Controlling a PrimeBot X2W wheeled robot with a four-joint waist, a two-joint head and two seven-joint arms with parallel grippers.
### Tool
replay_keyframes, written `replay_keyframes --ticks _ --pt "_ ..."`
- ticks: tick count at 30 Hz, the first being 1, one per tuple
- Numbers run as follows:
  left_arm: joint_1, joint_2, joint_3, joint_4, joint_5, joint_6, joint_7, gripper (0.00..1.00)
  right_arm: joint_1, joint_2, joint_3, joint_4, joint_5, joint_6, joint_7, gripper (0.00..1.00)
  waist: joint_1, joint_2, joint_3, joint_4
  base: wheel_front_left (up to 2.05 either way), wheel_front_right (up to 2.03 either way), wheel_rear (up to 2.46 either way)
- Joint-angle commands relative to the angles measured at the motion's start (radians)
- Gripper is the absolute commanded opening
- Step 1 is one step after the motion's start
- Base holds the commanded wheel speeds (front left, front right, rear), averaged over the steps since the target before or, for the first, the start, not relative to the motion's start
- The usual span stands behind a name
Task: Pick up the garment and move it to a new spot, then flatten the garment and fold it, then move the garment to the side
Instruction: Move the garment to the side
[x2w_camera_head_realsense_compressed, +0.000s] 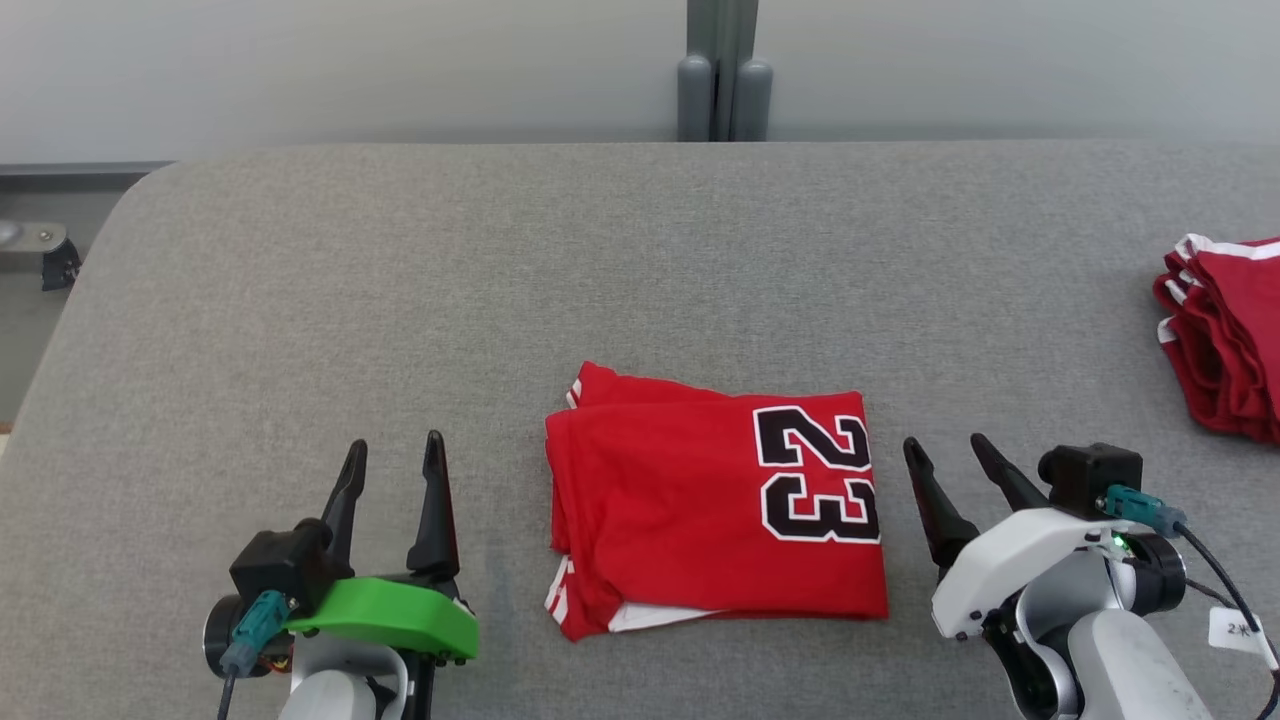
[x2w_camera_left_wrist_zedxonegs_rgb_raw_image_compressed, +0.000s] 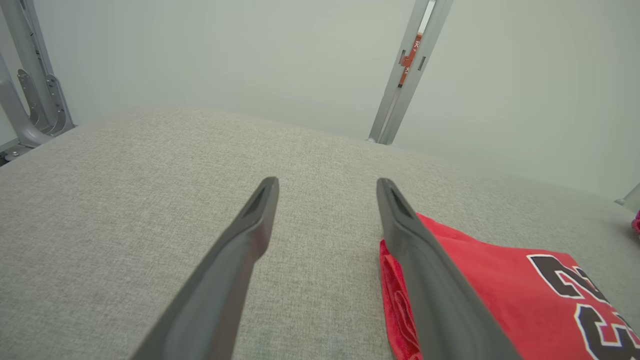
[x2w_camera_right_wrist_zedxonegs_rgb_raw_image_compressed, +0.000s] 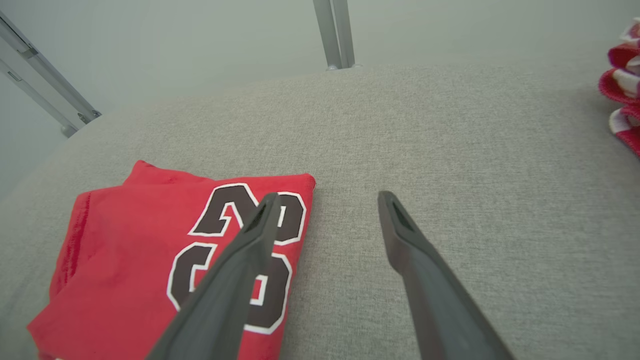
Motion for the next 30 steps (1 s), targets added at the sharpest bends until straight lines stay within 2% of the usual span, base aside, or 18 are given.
replay_keyframes --ticks 1,11,17,18,19,20,21,22,25,30 --pt "-0.022 0.003 0.006 -0.001 0.004 -0.004 -0.003 1.0 -0.026 -0.017 0.006 0.016 0.023 0.0 0.026 1.0 0.0 0.0 0.034 0.04 0.0 0.0 0.0" --pt "-0.046 0.001 0.02 -0.007 -0.006 -0.003 -0.003 1.0 -0.087 -0.083 0.08 0.116 0.108 0.0 0.205 1.0 0.0 0.0 0.078 0.13 0.0 0.0 0.0" --pt "-0.042 0.0 0.03 -0.011 -0.004 -0.004 -0.003 1.0 -0.095 -0.098 0.113 0.153 0.159 0.0 0.271 1.0 0.0 0.0 0.081 0.142 0.0 0.0 0.0" --pt "-0.042 -0.001 0.032 -0.012 -0.003 -0.003 -0.003 1.0 -0.096 -0.099 0.118 0.157 0.164 0.0 0.278 0.92 0.0 0.0 0.082 0.139 0.0 0.0 0.0" --pt "-0.041 -0.001 0.034 -0.013 -0.001 -0.003 -0.003 1.0 -0.099 -0.099 0.124 0.161 0.167 0.0 0.281 0.57 0.0 0.0 0.082 0.135 0.0 0.0 0.0" --pt "-0.042 -0.001 0.034 -0.013 0.002 -0.004 -0.003 1.0 -0.102 -0.1 0.127 0.166 0.171 0.0 0.28 0.39 0.0 0.0 0.083 0.128 0.0 0.0 0.0" --pt "-0.043 -0.001 0.034 -0.013 0.003 -0.005 -0.003 1.0 -0.105 -0.1 0.126 0.168 0.172 0.0 0.275 0.31 0.0 0.0 0.084 0.122 0.0 0.0 0.0" --pt "-0.045 -0.001 0.034 -0.014 0.005 -0.007 -0.003 1.0 -0.11 -0.101 0.125 0.171 0.172 0.0 0.266 0.0 0.0 0.0 0.085 0.113 0.0 0.0 0.0" --pt "-0.048 -0.001 0.035 -0.017 0.01 -0.007 -0.003 1.0 -0.138 -0.104 0.117 0.169 0.166 0.0 0.237 0.0 0.0 0.0 0.09 0.08 0.0 0.0 0.0" --pt "-0.052 0.002 0.037 -0.027 0.025 -0.009 -0.003 1.0 -0.177 -0.137 0.1 0.148 0.152 -0.001 0.2 0.0 0.0 0.0 0.105 -0.017 0.0 0.0 0.0"
